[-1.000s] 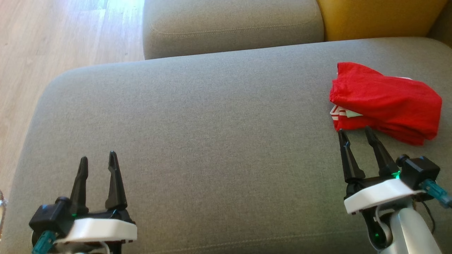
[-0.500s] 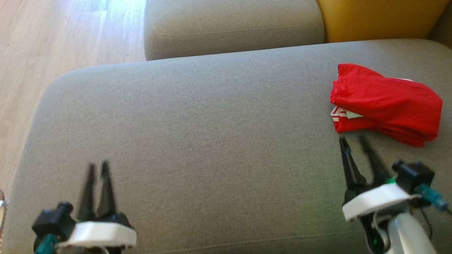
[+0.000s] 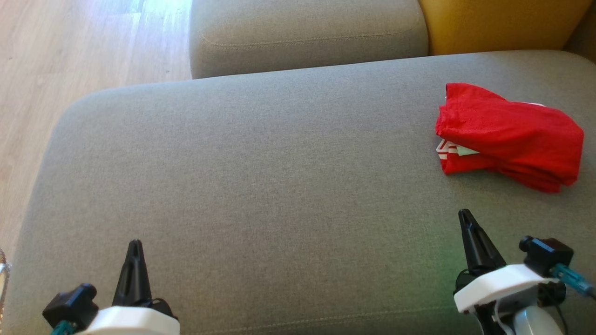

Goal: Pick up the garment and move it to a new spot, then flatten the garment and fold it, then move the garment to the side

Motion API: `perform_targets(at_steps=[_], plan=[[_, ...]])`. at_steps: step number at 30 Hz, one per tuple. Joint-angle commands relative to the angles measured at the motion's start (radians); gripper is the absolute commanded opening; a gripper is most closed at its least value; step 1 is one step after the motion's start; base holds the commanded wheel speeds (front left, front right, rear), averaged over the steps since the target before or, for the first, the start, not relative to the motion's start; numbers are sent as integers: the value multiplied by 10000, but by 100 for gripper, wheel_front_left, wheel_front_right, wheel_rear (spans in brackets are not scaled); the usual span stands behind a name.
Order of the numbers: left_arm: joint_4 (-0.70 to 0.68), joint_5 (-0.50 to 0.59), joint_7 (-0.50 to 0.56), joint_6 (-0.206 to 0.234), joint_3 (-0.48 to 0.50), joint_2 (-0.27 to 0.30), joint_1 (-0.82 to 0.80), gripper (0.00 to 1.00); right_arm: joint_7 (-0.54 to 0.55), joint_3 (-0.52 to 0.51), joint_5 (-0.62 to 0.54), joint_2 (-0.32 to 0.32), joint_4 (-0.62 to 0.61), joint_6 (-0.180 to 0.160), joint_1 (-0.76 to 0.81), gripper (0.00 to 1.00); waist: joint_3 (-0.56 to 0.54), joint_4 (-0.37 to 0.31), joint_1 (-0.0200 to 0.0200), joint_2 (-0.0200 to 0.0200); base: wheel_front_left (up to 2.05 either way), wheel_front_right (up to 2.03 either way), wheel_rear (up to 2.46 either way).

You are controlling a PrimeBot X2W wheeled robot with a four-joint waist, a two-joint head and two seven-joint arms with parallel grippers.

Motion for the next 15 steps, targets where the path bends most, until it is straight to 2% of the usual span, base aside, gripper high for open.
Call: perform_targets(at_steps=[1, 15], plan=[[-246, -369, 55, -76, 86, 100, -529, 0, 104, -77, 394, -6, -379, 0, -514, 0, 7, 1, 0, 0, 0, 0, 0], [12, -1808, 370, -256, 174, 167, -808, 0, 474, -151, 1829, -5, -464, -1, -529, 0, 45, 8, 0, 0, 0, 0, 0]])
